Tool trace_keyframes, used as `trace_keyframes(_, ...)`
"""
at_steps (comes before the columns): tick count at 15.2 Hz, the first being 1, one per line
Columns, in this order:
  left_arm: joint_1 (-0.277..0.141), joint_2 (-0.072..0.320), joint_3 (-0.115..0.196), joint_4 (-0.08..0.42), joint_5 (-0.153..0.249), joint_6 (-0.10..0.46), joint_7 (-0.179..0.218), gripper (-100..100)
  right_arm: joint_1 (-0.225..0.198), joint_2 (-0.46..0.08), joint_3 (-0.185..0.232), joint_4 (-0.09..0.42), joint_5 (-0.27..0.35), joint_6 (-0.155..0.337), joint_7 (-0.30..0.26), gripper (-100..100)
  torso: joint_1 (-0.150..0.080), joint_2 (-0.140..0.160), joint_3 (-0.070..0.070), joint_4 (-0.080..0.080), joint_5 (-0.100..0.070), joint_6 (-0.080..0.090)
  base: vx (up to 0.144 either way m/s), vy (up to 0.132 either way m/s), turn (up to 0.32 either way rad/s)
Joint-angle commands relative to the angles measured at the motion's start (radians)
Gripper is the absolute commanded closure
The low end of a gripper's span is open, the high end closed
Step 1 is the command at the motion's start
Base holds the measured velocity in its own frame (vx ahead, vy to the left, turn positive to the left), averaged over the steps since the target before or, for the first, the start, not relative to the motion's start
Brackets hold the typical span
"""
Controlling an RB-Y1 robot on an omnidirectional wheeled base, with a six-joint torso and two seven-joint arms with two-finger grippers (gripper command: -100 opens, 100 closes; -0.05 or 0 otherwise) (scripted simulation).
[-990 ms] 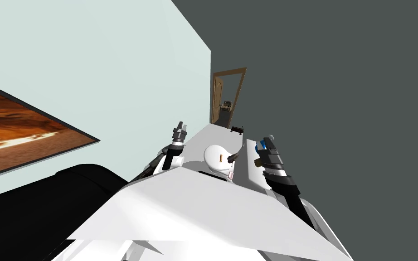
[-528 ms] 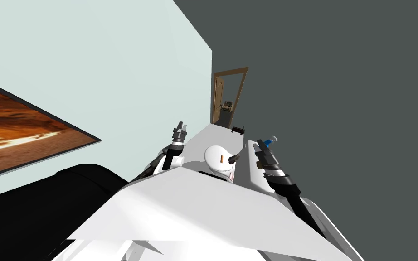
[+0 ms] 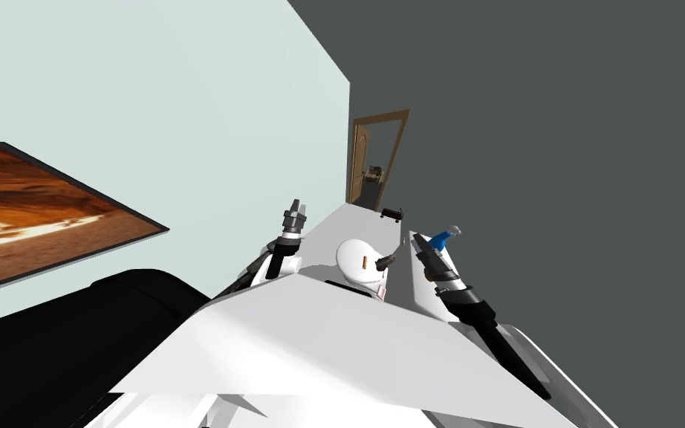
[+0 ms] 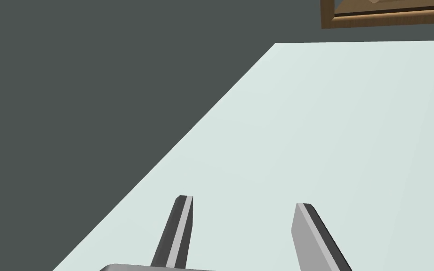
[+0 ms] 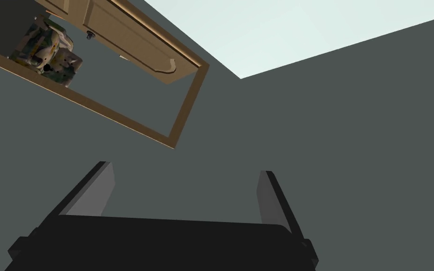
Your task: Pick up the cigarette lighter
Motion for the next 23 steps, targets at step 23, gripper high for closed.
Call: trace_keyframes(23, 0.000, 0.000, 0.000, 0.000, 0.000, 0.000, 0.000, 0, 0.026, -0.517, 0.074, 0.142, 0.040, 0.022, -0.016, -100, 0.000, 0.000, 0.000, 0.000, 0.000, 0.000, 0.020, 0.011, 0.029)
